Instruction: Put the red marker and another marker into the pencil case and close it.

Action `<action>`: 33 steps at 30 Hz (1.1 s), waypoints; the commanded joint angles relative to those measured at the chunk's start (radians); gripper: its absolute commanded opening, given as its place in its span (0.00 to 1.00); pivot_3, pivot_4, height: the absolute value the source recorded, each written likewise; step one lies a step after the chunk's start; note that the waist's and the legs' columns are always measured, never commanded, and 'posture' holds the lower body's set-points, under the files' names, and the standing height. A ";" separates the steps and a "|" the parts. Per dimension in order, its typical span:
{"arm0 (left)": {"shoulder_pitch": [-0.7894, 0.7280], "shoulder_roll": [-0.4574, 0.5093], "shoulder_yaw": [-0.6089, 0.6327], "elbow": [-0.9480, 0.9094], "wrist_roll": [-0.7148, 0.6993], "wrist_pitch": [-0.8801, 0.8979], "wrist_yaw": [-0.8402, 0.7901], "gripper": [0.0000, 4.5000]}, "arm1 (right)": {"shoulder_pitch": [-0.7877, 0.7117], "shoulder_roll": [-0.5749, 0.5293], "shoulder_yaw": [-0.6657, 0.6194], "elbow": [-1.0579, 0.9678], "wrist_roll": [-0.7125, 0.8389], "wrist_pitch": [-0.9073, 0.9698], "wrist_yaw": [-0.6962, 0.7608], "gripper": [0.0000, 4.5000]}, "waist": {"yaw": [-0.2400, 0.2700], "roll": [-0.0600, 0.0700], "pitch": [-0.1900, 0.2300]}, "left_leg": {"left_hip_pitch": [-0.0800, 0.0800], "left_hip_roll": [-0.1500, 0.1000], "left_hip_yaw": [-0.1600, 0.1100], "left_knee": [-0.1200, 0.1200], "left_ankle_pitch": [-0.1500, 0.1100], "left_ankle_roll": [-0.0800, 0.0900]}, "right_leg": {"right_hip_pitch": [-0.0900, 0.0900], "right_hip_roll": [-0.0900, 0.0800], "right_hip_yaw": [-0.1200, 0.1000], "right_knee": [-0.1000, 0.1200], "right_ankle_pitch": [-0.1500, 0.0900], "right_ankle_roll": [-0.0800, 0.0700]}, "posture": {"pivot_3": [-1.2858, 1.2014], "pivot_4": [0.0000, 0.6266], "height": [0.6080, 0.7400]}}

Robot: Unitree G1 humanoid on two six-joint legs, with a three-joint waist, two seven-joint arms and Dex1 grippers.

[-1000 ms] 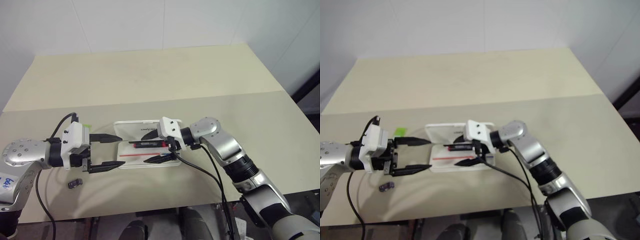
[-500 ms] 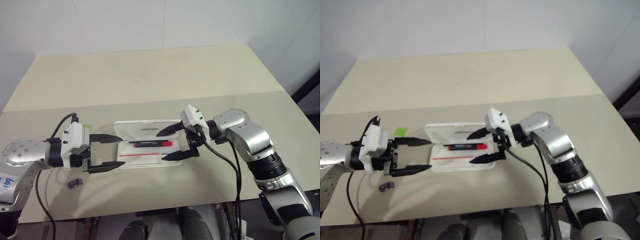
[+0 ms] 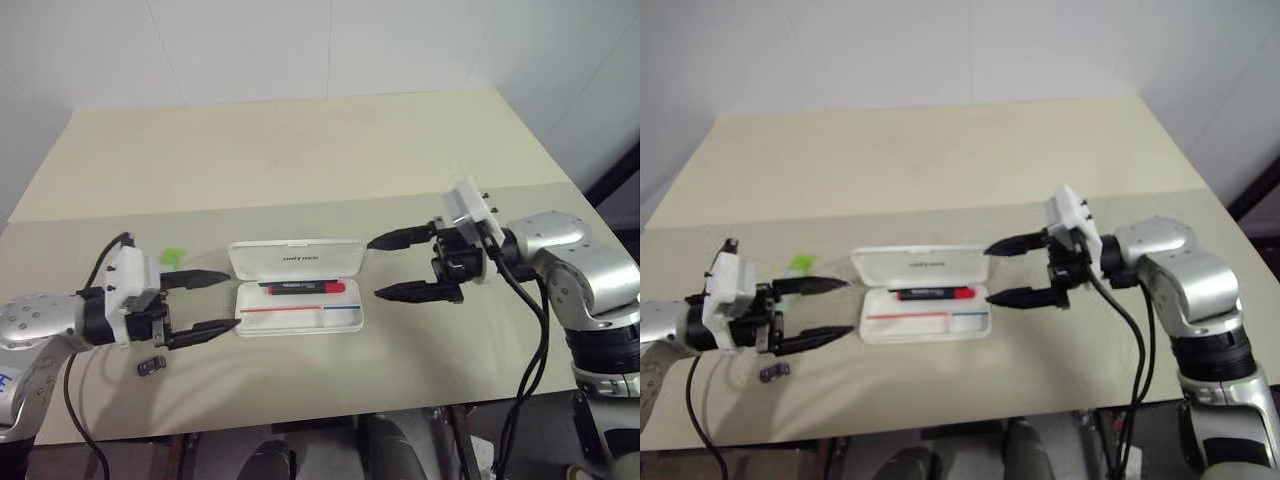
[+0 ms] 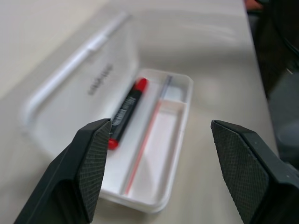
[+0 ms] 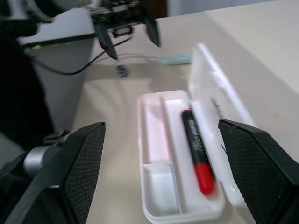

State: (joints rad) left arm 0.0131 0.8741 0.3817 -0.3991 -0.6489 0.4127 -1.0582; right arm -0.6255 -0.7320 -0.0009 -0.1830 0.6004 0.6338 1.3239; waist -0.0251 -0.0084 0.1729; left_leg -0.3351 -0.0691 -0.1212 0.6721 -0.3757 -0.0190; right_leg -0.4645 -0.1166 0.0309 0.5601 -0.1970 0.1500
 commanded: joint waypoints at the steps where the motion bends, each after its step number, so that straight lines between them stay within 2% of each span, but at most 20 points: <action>1: 0.036 -0.013 0.047 -0.028 -0.023 -0.002 0.011 0.80 | 0.008 -0.013 -0.070 -0.062 0.045 -0.018 -0.030 0.90 | 0.000 0.000 0.000 | 0.000 0.000 0.000 0.000 0.000 0.000 | 0.000 0.000 0.000 0.000 0.000 0.000 | 0.52 0.24 1.00; 10: 0.104 -0.065 0.125 -0.001 -0.016 -0.008 0.082 0.80 | 0.033 -0.016 -0.097 -0.075 0.062 -0.054 -0.051 0.90 | 0.001 0.000 0.000 | 0.000 0.000 0.001 0.003 0.000 0.001 | 0.001 0.000 0.000 0.000 0.002 0.000 | 0.52 0.24 1.00; 14: 0.174 -0.202 0.216 -0.039 0.049 -0.061 0.273 0.80 | 0.039 -0.011 -0.089 -0.060 0.053 -0.074 -0.058 0.90 | 0.000 0.000 0.000 | 0.000 0.001 0.001 0.004 -0.001 0.001 | 0.001 0.001 0.000 -0.001 0.002 0.000 | 0.52 0.24 1.00; 21: 0.303 -0.363 0.246 -0.054 0.170 -0.121 0.477 0.80 | 0.035 0.004 -0.056 -0.030 0.031 -0.110 -0.054 0.90 | 0.012 -0.001 -0.001 | 0.000 0.002 0.003 0.008 -0.004 0.001 | 0.003 0.001 0.001 -0.001 0.002 0.000 | 0.52 0.24 1.00; 26: 0.322 -0.391 0.263 0.004 0.226 -0.128 0.567 0.80 | 0.008 0.016 -0.036 0.003 0.020 -0.124 -0.049 0.90 | 0.029 -0.001 -0.001 | 0.001 0.002 0.004 0.009 -0.004 0.001 | 0.003 0.002 0.001 -0.001 0.004 -0.001 | 0.52 0.24 1.00; 33: 0.268 -0.375 0.227 0.092 0.268 -0.121 0.621 0.80 | -0.007 0.027 -0.023 0.012 0.017 -0.131 -0.057 0.90 | 0.031 -0.002 -0.001 | 0.001 0.002 0.004 0.009 -0.004 0.001 | 0.003 0.002 0.001 0.000 0.004 -0.002 | 0.52 0.24 1.00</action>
State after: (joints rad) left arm 0.2927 0.4846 0.6075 -0.3137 -0.3959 0.3051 -0.4493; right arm -0.6120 -0.7094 -0.0145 -0.1565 0.6113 0.5207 1.2707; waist 0.0060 -0.0101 0.1719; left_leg -0.3340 -0.0671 -0.1169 0.6816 -0.3793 -0.0180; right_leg -0.4613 -0.1145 0.0322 0.5598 -0.1930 0.1485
